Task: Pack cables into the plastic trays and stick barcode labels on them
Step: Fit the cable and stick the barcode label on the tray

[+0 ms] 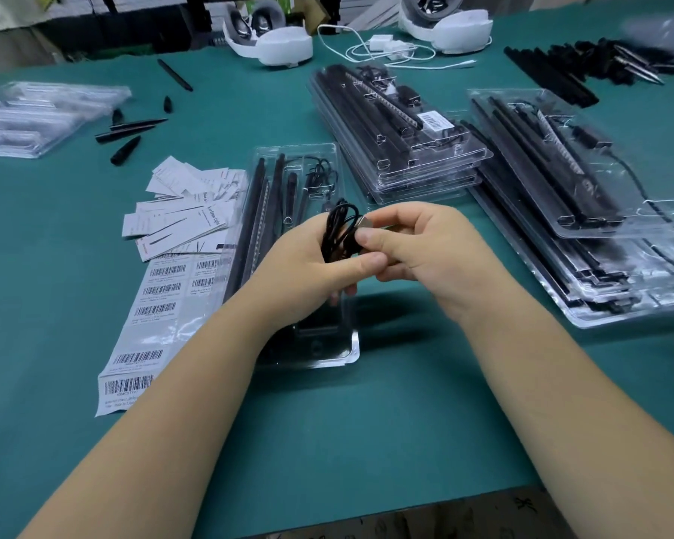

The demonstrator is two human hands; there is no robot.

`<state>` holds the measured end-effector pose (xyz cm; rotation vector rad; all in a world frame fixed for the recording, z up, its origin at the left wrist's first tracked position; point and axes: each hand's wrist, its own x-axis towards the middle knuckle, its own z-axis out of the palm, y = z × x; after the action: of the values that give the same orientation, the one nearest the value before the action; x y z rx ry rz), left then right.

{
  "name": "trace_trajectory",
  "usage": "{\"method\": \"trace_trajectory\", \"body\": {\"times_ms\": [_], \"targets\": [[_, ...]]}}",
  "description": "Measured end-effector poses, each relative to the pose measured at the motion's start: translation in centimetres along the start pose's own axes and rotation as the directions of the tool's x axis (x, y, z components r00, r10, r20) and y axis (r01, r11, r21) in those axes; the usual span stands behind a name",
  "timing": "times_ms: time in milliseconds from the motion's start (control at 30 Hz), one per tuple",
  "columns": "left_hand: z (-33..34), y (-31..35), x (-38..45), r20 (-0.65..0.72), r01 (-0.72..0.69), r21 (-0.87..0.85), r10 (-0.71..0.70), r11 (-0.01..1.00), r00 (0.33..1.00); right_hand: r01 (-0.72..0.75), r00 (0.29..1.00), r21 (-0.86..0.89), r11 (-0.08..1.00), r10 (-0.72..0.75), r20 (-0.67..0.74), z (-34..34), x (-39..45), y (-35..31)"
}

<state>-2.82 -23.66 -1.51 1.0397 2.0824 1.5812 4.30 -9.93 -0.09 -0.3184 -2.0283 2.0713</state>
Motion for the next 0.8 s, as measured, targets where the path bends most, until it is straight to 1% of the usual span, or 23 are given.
{"method": "trace_trajectory", "body": {"times_ms": [67,133,167,200,267,300,333,400,433,467,533,567,600,633,667,700,733,767,800], "targets": [[-0.1,0.1,0.0,0.009,0.019,0.029,-0.02,0.999,1.0,0.074,0.997,-0.078,0.994,-0.075,-0.01,0.0,0.0,0.1],[-0.3,0.0,0.0,-0.034,0.061,0.05,-0.059,0.997,0.998,0.147,0.989,-0.155,0.977,-0.151,-0.011,0.1,0.1,0.1],[-0.4,-0.1,0.0,-0.062,0.074,0.057,-0.071,0.996,0.996,0.171,0.984,-0.167,0.971,-0.178,-0.026,0.1,0.2,0.1],[-0.3,-0.2,0.1,-0.087,0.076,0.082,-0.069,0.994,0.994,0.176,0.981,-0.164,0.97,-0.187,-0.05,0.0,0.4,0.1],[-0.1,-0.3,0.0,-0.113,0.03,0.202,-0.008,0.979,0.994,0.166,0.98,-0.203,0.965,-0.185,-0.077,-0.1,0.6,0.1],[0.0,-0.3,-0.1,-0.112,-0.008,0.288,0.042,0.957,0.993,0.166,0.98,-0.258,0.952,-0.188,-0.064,0.0,0.5,0.1],[0.1,-0.2,-0.2,-0.105,-0.038,0.401,0.087,0.915,0.991,0.17,0.98,-0.305,0.937,-0.192,-0.043,0.1,0.5,0.2],[0.2,0.0,-0.6,-0.101,-0.043,0.648,0.141,0.761,0.985,0.175,0.982,-0.324,0.93,-0.19,-0.015,0.0,0.4,0.0],[0.0,0.2,-0.6,-0.118,-0.013,0.721,0.14,0.693,0.983,0.164,0.985,-0.293,0.942,-0.173,-0.003,-0.1,0.3,-0.1],[-0.1,0.3,-0.6,-0.146,0.029,0.749,0.123,0.662,0.982,0.144,0.989,-0.248,0.958,-0.144,0.018,-0.2,0.3,-0.2],[-0.4,0.4,-0.4,-0.208,0.122,0.754,0.059,0.646,0.976,0.107,0.994,-0.201,0.974,-0.097,0.057,-0.2,0.3,-0.2],[-0.4,0.3,-0.3,-0.235,0.16,0.754,0.034,0.637,0.971,0.141,0.99,-0.241,0.96,-0.136,0.038,-0.1,0.1,0.0],[-0.3,0.2,-0.2,-0.256,0.19,0.76,0.018,0.621,0.966,0.229,0.97,-0.341,0.912,-0.243,0.001,0.2,-0.1,0.1],[-0.1,0.1,-0.1,-0.271,0.209,0.773,0.014,0.599,0.963,0.336,0.924,-0.476,0.813,-0.384,-0.003,0.5,-0.4,0.1],[0.0,0.1,-0.1,-0.273,0.21,0.783,0.021,0.585,0.962,0.448,0.852,-0.602,0.661,-0.52,0.063,0.7,-0.6,0.2],[0.2,0.0,0.0,-0.265,0.197,0.795,0.036,0.574,0.964,0.53,0.788,-0.685,0.5,-0.59,0.178,0.9,-0.6,0.4],[0.3,-0.1,0.1,-0.244,0.175,0.807,0.05,0.564,0.968,0.566,0.766,-0.73,0.384,-0.573,0.292,1.1,-0.5,0.7],[0.3,-0.2,0.2,-0.226,0.159,0.818,0.054,0.552,0.973,0.553,0.797,-0.762,0.339,-0.481,0.365,1.3,-0.3,0.9],[0.3,-0.2,0.2,-0.215,0.155,0.822,0.046,0.548,0.975,0.511,0.842,-0.795,0.327,-0.376,0.387,1.5,-0.2,1.0]]}}
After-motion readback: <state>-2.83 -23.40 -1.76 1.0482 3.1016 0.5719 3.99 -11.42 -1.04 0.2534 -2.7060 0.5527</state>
